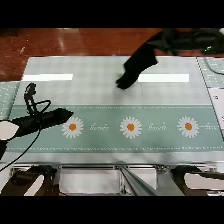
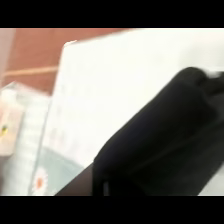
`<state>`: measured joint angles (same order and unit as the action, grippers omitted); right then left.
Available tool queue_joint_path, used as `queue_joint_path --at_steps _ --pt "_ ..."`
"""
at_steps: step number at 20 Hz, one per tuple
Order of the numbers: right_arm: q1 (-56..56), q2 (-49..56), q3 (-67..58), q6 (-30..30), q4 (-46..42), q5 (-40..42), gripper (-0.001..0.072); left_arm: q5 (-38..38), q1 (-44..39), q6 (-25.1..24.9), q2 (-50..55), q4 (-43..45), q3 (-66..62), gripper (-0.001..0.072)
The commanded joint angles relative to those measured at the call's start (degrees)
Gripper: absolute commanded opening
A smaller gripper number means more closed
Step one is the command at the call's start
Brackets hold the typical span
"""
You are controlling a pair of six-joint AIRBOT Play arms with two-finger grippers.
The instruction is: Fold the shirts.
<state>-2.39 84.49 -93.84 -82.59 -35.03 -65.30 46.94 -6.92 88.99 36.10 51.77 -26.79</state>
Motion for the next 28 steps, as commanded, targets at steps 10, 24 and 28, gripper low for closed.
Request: queue_joint_path --at_steps 10,24,28 --pt "-33.29 -11.91 -5.88 -17.51 -18.95 -23.74 0.0023 0.09 -0.02 0.04 0.02 0.02 0.02 0.0023" --pt "-57.51 -33.51 28.17 -19.06 -54.60 -35.65 0.0022 -1.99 -0.02 0.09 0.02 0.00 0.00 0.0023" --pt "-63.12 -37.64 41.13 -19.12 -60.57 -34.23 0.0026 -1.97 -0.02 0.09 0.17 0.00 0.00 0.0023"
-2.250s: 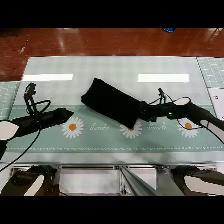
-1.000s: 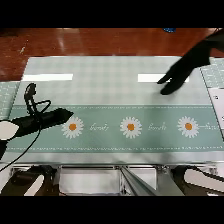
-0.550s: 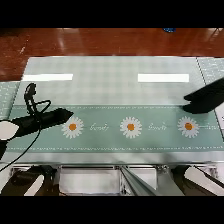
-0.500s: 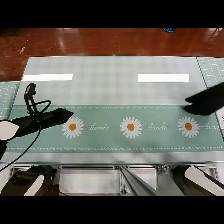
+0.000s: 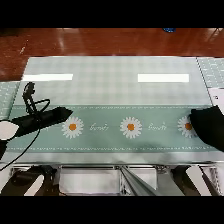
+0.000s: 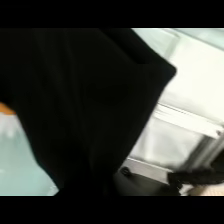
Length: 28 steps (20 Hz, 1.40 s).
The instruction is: Fold the shirts.
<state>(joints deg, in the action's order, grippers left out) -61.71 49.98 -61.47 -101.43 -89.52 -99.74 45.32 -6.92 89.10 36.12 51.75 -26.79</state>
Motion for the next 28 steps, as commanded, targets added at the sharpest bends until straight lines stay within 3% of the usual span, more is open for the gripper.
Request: queue_joint_path --at_steps 1,2,3,6,7,8,10,11,13,17,19,21,22,28 --pt "-3.76 -3.37 10.97 -0.35 -6.16 0.87 0.0126 -0.33 -0.02 -0.02 0.37 0.02 0.00 0.0024" --pt "-3.76 -3.28 12.41 -0.31 -7.23 1.38 0.0326 -0.28 -0.02 -0.02 0.66 0.02 0.00 0.0024" --pt "-3.76 -3.04 13.03 -0.11 -8.55 1.97 0.0415 -0.26 -0.02 -0.04 0.90 0.02 0.00 0.0023" --pt "-3.76 -2.05 11.06 -0.15 -1.20 2.36 0.0412 -1.86 1.62 -3.58 2.40 0.76 -1.33 0.0023" --pt "-3.76 -1.09 9.11 -0.79 3.32 3.63 0.0401 -2.47 3.17 -3.78 3.41 0.70 -2.97 0.0023" --pt "-3.74 0.44 6.67 -1.33 9.62 5.38 0.0320 -2.43 4.85 -3.80 4.81 0.72 -5.66 0.0023" --pt "-2.19 4.02 1.73 1.90 26.08 10.56 0.0041 -2.23 6.67 -4.31 8.15 0.70 -12.72 0.0023" --pt "1.16 6.25 -1.22 5.25 34.01 14.32 0.0023 -2.10 6.51 -5.09 10.05 0.66 -16.94 0.0023" --pt "11.80 11.69 -8.13 9.22 40.76 19.21 0.0023 0.02 4.63 -6.14 15.19 0.55 -27.15 0.0022" --pt "39.98 20.76 -18.56 16.68 37.18 23.85 0.0023 6.23 -4.44 -5.90 26.99 1.88 -43.54 0.0022" --pt "52.11 22.75 -18.84 18.08 23.76 26.10 0.0023 7.48 -8.96 -5.55 30.14 8.94 -44.17 0.0022" --pt "60.63 25.46 -18.49 10.58 3.82 25.66 0.0022 8.13 -10.97 3.08 32.13 19.52 -41.97 0.0022" --pt "62.93 26.82 -18.49 7.82 -2.25 24.94 0.0022 8.22 -11.02 4.98 32.96 22.73 -40.68 0.0022" --pt "64.61 28.41 -18.51 7.13 -1.92 26.27 0.0023 11.08 -8.79 5.42 34.05 23.34 -39.32 0.0023"
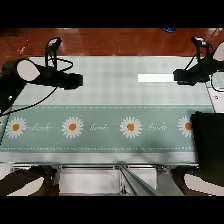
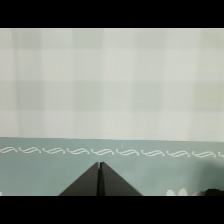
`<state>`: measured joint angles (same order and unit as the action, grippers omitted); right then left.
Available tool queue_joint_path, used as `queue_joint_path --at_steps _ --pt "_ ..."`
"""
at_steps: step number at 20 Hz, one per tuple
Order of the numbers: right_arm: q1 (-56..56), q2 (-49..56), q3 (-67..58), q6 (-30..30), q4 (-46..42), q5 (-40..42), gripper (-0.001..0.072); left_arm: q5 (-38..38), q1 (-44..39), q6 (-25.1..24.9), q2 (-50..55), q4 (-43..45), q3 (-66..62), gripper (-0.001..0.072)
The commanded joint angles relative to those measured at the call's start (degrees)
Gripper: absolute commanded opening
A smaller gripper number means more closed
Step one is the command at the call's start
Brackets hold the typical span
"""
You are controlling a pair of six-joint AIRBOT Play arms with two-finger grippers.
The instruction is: Fold the shirts.
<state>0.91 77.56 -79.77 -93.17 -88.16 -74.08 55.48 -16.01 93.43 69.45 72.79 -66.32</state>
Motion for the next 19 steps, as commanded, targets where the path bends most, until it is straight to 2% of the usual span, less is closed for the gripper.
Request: queue_joint_path --at_steps 1,19 --pt "1.99 0.79 -0.22 -1.14 -2.95 -0.66 0.0023 0.85 0.33 0.98 0.72 2.27 0.22 0.0023" --pt "1.99 0.79 -0.22 -1.11 -1.99 -1.99 0.0023 0.50 0.28 0.98 0.76 2.25 0.22 0.0023"
